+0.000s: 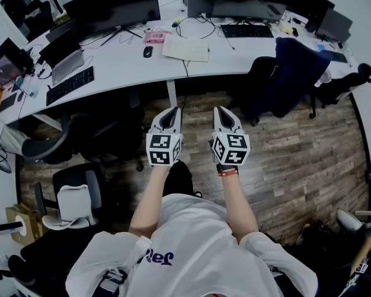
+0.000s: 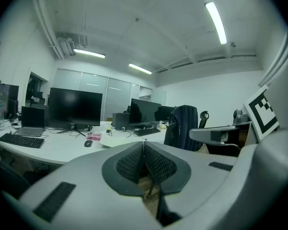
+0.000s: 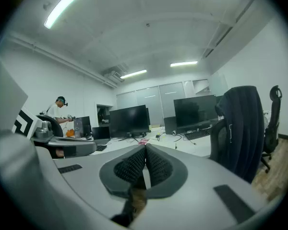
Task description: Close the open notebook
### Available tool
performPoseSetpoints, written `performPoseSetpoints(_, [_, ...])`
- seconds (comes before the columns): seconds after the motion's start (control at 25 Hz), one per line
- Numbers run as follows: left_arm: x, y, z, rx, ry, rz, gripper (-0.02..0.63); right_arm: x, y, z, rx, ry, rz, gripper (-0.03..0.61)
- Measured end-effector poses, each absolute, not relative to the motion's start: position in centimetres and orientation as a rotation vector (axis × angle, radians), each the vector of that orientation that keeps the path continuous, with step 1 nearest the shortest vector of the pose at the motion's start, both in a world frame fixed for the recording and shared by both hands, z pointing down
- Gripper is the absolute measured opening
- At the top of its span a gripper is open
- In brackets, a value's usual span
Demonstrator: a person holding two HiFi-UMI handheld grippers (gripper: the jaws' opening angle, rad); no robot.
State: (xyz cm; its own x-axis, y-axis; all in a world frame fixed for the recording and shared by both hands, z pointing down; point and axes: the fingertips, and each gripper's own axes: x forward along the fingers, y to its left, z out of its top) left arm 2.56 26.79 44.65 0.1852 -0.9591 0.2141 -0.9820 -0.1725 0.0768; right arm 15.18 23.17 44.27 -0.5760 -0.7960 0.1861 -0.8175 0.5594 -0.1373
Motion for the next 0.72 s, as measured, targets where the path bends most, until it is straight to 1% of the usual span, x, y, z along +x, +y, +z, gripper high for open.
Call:
performPoseSetpoints(0.28, [2.9, 26.5, 44.6, 2.244, -1.891, 0.165, 0.021, 17.8, 22.3, 45.7, 1.473, -2.618, 0.409, 0.014])
performPoseSetpoints(0.48, [1.7, 24.3, 46.1, 2.228, -1.875, 0.173, 0.021, 16.1, 20.2, 47.1, 1.423, -2.616, 0.451, 0.014])
performPoseSetpoints(0.72, [0.2, 18.2, 46.2, 2.23, -1.858, 0.163, 0.021, 13.3, 14.7, 48.0, 1.378, -2.627, 0.514, 0.014])
